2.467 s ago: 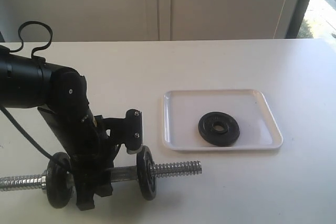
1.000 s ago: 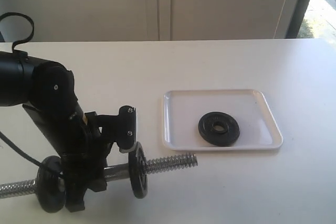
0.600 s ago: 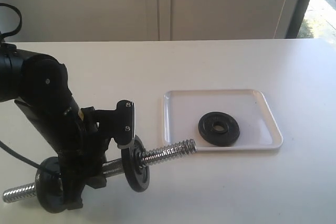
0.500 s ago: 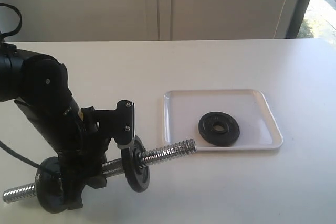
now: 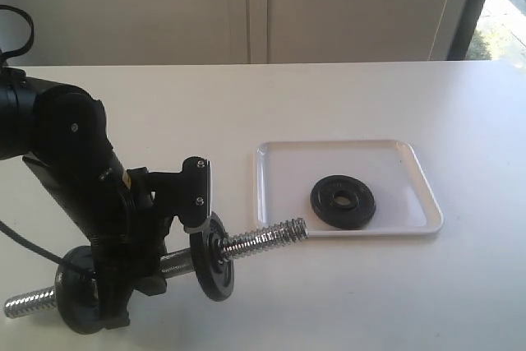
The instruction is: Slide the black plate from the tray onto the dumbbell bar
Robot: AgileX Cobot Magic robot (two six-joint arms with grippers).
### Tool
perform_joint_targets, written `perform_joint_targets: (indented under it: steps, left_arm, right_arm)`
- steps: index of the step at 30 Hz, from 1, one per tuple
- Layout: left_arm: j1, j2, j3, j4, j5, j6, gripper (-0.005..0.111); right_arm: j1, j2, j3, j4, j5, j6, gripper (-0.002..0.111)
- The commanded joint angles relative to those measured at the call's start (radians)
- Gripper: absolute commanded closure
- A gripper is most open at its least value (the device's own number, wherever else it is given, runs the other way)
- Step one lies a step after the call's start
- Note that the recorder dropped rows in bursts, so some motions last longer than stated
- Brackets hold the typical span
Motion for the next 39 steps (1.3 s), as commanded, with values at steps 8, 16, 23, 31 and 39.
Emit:
perform_joint_targets:
  steps: [8,16,23,31,39]
  left_arm:
    - [-0.008,-0.052,-0.021,-0.035,-0.004,-0.007,0.107]
    - [-0.008,-0.052,-0.021,-0.024,-0.006,-0.007,0.107]
    - [-0.008,-0.052,-0.021,-0.024,-0.006,-0.007,0.107]
    - [-0.008,-0.052,-0.021,-0.024,0.001,-0.007,0.107]
    - [-0.008,-0.052,-0.021,-0.024,-0.006,-0.007,0.107]
  right_arm:
    - [0.003,0.405,-0.348,0.176,0.464,-0.041,0.108]
    - [0.067,0.951,-0.853,0.145,1.191,-0.214,0.108]
    - [0.214,1.301,-1.094,0.125,1.478,-0.353,0.108]
    - [0.343,1.618,-1.238,-0.039,1.582,-0.358,0.108]
    - [0.348,1.746,-1.238,-0.089,1.409,-0.378,0.096]
